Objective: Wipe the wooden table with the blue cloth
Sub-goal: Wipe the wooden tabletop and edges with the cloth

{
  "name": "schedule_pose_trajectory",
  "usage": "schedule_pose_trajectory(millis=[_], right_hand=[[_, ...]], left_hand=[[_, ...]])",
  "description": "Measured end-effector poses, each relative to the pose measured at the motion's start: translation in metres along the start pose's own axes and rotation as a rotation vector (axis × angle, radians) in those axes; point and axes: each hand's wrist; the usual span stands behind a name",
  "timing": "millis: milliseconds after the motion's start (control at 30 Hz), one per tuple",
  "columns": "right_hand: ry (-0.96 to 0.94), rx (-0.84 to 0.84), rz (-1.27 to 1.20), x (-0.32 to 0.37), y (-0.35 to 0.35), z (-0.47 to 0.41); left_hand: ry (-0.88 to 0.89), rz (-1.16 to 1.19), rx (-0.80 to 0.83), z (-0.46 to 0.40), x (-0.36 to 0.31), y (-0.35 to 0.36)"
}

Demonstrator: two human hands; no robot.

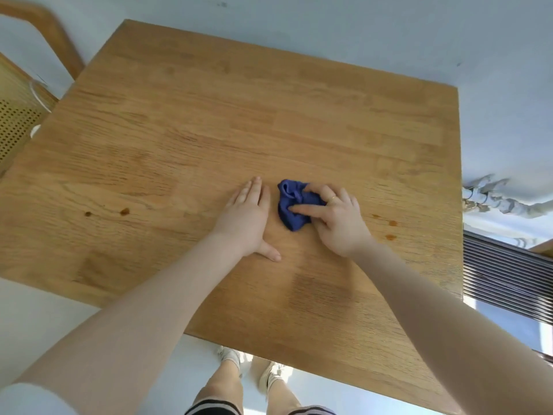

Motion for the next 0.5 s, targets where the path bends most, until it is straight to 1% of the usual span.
schedule_pose_trajectory(millis=[133,200,300,400,500], right_hand=[[0.3,-0.101,0.049,-0.013,-0.009,-0.049],[0.337,-0.113,0.072,-0.009,-0.009,-0.049],[0.25,-0.132,0.098,0.005,0.001,-0.011],[0.166,-0.101,0.057,0.018,0.015,0.03],[0.096,-0.076,0.089,0.012,0.013,0.028]], left_hand=[[-0.016,0.004,-0.008,-0.001,0.001,0.003],[-0.016,0.012,-0.002,0.0,0.0,0.002],[-0.005,0.022,-0.005,0.001,0.0,0.001],[0.002,0.02,-0.019,-0.001,0.002,0.002],[0.006,0.014,-0.007,-0.002,0.002,0.002]])
Point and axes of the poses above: each hand's wrist, its own z-axis away from the middle knuckle, its own y-axis out of the palm, x = y × z, and after that the axes turned 7 degrees about y, right-handed
